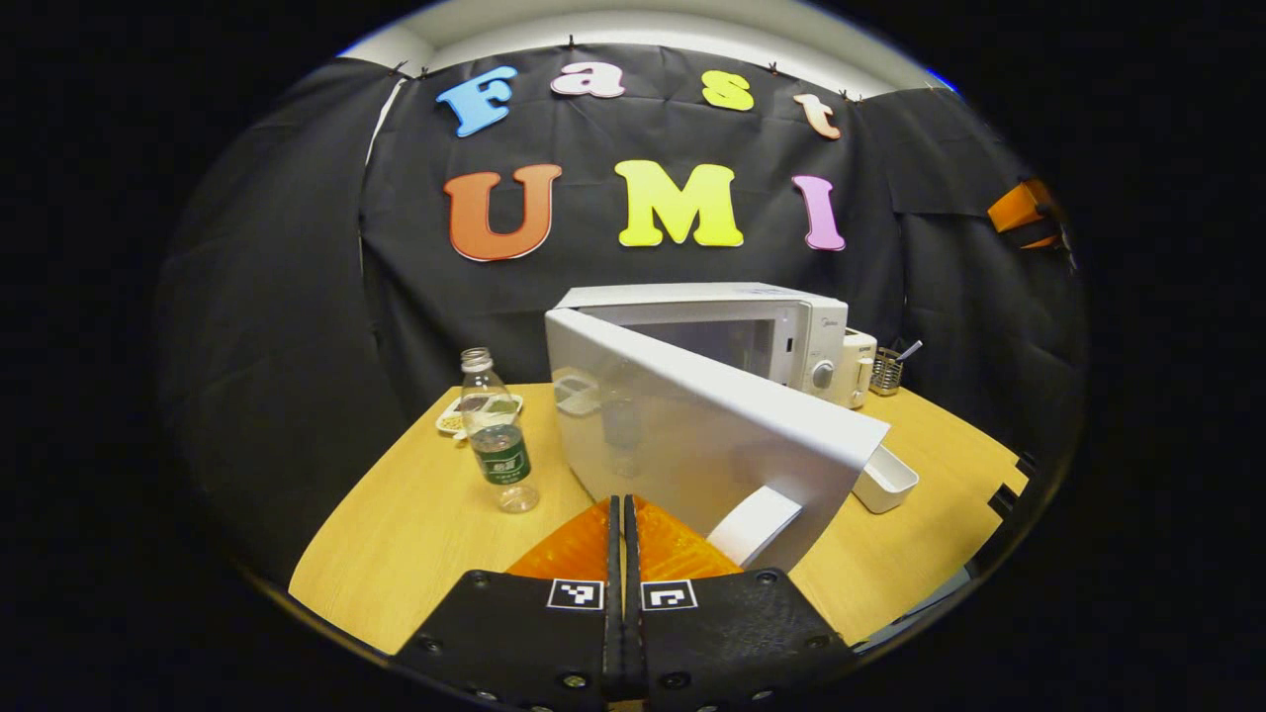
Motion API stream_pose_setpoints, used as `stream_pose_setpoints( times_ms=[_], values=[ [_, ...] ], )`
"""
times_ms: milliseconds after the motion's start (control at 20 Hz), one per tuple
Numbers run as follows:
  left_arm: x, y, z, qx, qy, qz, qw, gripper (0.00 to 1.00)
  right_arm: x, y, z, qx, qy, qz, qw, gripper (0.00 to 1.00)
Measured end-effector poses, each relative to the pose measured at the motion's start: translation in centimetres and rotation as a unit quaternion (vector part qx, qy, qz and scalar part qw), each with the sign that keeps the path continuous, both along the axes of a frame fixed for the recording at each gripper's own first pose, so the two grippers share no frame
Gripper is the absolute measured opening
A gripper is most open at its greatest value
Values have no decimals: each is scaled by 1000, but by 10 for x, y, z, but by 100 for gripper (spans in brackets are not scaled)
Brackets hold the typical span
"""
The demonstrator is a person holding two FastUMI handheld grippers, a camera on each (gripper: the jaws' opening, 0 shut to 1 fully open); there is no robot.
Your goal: Open the microwave oven with the left hand, put the food in, and close the microwave oven.
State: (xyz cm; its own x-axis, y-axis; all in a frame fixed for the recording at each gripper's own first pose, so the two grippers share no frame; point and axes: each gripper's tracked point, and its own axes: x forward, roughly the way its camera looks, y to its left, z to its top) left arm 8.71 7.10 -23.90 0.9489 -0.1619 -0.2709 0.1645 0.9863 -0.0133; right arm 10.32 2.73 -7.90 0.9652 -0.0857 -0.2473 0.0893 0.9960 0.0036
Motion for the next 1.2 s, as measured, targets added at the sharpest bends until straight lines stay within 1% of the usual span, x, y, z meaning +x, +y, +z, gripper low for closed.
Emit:
stream_pose_setpoints(
  times_ms=[50, 100, 150, 200, 250, 300, 350, 450, 500, 550, 750, 800, 850, 900, 1100, 1200],
  values=[
    [5, -11, -1, 0, 1, -7, 1000, 0, 1, -9, 0, 2, 0, -4, 1000, 91],
    [12, -23, -2, 1, 1, -19, 1000, 0, 2, -18, 0, 5, 1, -10, 1000, 99],
    [17, -36, -1, 2, 0, -29, 1000, 0, 2, -28, -1, 8, 1, -17, 1000, 99],
    [23, -48, 1, 2, 0, -38, 999, 0, 3, -37, 0, 12, 2, -22, 1000, 91],
    [29, -59, 3, 3, -1, -48, 999, 0, 4, -45, 0, 17, 3, -27, 1000, 91],
    [35, -71, 5, 4, -2, -57, 998, 0, 4, -54, 0, 19, 2, -32, 999, 99],
    [40, -82, 6, 6, -1, -65, 998, 0, 3, -63, 1, 18, 2, -39, 999, 91],
    [53, -101, 7, 7, -2, -79, 997, 0, 4, -81, 2, 18, 2, -51, 999, 91],
    [59, -110, 8, 8, -3, -85, 996, 0, 2, -89, 3, 19, 1, -55, 998, 99],
    [66, -119, 7, 11, -3, -90, 996, 0, 1, -96, 3, 18, 1, -61, 998, 91],
    [97, -149, 6, 4, -1, -99, 995, 0, -9, -127, 1, 19, 7, -83, 996, 91],
    [106, -154, 7, 2, -1, -100, 995, 0, -12, -133, 1, 20, 9, -87, 996, 99],
    [114, -159, 7, 0, -1, -100, 995, 0, -15, -139, 1, 21, 12, -92, 995, 91],
    [122, -163, 7, -1, 0, -100, 995, 0, -15, -145, 0, 21, 15, -96, 995, 99],
    [152, -177, 6, -4, 0, -95, 995, 0, -20, -164, -1, 16, 26, -105, 994, 99],
    [165, -182, 8, -7, 3, -90, 996, 0, -22, -175, 0, 22, 28, -112, 993, 100]
  ],
)
